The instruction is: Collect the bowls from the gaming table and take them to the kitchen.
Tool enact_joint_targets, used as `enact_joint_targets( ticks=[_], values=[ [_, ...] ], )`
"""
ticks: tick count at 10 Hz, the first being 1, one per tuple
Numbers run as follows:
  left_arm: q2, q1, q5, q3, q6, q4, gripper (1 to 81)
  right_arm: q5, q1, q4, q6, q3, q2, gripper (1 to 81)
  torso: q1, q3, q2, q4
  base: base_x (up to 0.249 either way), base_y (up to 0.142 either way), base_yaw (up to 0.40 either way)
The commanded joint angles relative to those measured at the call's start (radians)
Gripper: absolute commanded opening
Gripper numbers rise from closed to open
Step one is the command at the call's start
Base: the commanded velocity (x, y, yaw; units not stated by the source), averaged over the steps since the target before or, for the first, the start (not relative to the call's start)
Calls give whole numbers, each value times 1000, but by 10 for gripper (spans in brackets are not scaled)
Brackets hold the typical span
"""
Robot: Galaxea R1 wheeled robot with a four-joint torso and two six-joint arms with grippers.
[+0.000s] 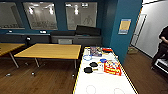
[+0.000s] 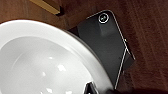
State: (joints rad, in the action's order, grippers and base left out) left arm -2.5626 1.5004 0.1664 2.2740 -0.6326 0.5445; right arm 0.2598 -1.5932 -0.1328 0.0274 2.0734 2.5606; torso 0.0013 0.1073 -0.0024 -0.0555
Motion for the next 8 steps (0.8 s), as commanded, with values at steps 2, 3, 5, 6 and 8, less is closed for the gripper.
enact_joint_targets(
  ticks=[2,3,5,6,8],
  values=[
    [-96,22,25,153,1,37,10,-57,31,24,-1,25,2,10,0,0,0,0,0,0,0],
    [-110,27,25,170,1,37,10,-57,31,24,-1,36,6,10,0,0,0,0,-76,0,0],
    [-130,33,25,188,2,37,10,-60,31,24,-1,39,8,10,1,0,1,0,-99,0,0],
    [-139,37,25,197,2,38,10,-63,31,24,-1,40,11,10,-1,-1,0,0,-114,0,0],
    [-151,42,25,213,11,37,10,-63,31,24,-1,46,19,10,-1,-1,-1,0,-121,0,0]
  ],
)
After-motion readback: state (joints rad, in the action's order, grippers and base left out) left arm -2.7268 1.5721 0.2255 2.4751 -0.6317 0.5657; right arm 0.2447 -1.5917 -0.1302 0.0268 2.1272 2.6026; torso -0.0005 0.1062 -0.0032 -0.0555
